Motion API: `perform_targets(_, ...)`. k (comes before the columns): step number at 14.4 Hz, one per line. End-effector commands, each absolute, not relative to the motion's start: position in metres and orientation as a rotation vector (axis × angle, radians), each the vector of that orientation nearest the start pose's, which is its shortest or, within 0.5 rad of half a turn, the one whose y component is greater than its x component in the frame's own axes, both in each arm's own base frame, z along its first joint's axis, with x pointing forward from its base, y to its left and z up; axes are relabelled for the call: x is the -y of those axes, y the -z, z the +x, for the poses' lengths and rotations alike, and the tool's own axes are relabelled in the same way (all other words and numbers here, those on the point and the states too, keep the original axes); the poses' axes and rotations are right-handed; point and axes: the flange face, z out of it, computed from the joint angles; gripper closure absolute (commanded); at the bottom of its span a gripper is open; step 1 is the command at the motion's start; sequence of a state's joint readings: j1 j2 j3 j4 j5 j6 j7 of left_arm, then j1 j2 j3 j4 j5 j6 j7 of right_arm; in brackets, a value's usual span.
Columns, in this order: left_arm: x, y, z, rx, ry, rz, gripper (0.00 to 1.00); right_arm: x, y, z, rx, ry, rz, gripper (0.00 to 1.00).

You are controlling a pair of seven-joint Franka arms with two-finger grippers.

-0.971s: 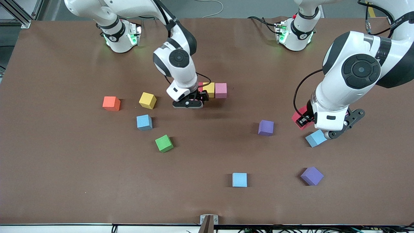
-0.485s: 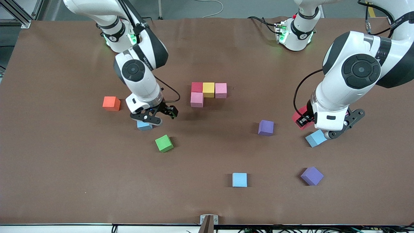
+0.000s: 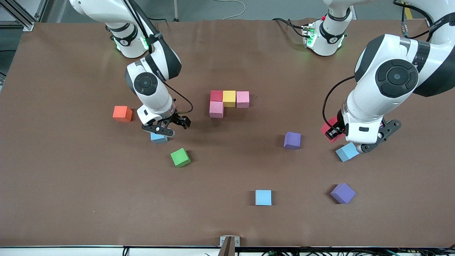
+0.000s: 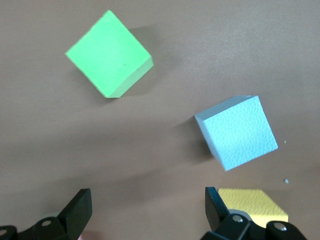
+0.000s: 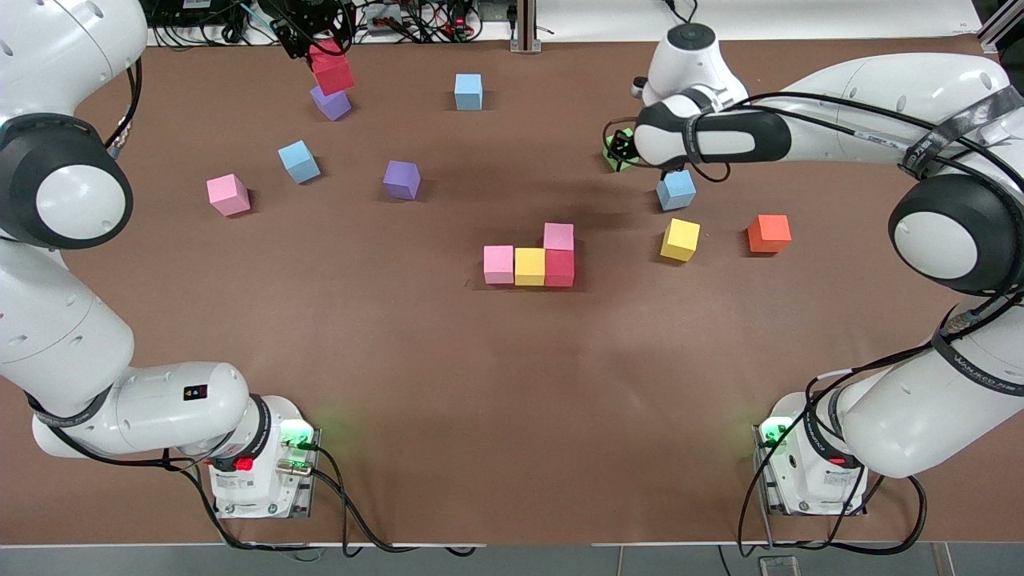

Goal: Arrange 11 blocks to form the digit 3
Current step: 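Reach the right gripper to the light blue cube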

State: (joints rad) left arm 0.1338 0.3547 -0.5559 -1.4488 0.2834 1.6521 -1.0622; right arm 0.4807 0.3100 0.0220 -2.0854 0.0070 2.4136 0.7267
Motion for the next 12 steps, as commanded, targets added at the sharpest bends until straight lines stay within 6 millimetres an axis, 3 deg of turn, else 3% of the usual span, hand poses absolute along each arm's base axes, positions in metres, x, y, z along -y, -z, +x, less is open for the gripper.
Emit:
perform_targets(1,0.19,-0.509,0.612,0.901,-0.021,-2.874,0.7,-0.243,-0.259,0.512,-0.255,0.053,-3.092,0.0)
perform_targets(7,0.189,-0.509,0.613,0.905,-0.021,-2.872,0.7,-0.2,-0.248,0.53,0.077,0.042,-3.114,0.0)
perform_targets(12,0.189,-0.509,0.613,0.905,-0.021,-2.872,0.7,-0.195,-0.23,0.533,0.137,0.034,-3.124,0.0)
